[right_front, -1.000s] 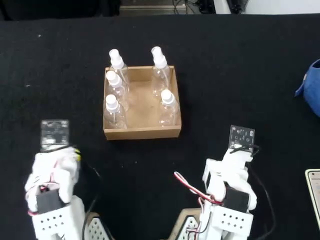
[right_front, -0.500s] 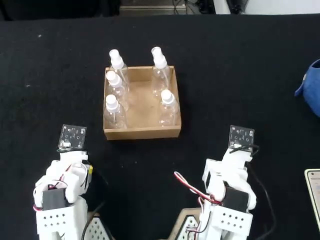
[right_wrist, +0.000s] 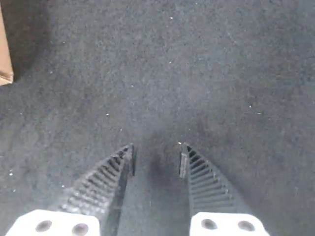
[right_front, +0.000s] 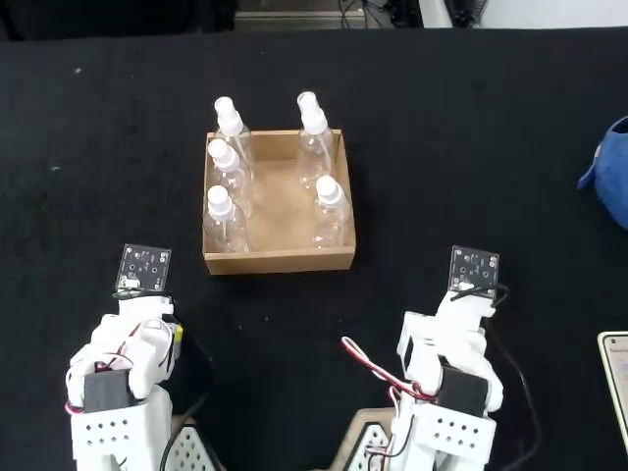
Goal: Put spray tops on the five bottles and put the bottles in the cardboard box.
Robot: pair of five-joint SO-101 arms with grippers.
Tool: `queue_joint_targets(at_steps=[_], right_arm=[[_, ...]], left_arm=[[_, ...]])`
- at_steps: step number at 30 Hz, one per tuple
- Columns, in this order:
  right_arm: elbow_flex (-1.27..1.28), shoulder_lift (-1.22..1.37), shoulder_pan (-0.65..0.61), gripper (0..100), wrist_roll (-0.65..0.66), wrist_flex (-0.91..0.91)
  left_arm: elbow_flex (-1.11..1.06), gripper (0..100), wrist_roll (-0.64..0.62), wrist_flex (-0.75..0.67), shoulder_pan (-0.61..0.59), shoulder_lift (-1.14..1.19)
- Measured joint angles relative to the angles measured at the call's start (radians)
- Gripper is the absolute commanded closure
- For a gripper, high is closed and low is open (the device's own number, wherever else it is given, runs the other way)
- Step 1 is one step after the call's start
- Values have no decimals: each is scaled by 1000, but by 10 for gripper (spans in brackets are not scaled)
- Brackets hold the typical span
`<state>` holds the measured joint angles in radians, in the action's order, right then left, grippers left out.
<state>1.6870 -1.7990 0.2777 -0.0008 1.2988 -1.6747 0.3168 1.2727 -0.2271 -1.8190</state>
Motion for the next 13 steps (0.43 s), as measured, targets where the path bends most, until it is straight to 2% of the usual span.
queue_joint_targets(at_steps=[13], right_arm=[[0, 0, 0, 874, 0, 0]], left_arm=[[0, 970, 0, 0, 0, -5]])
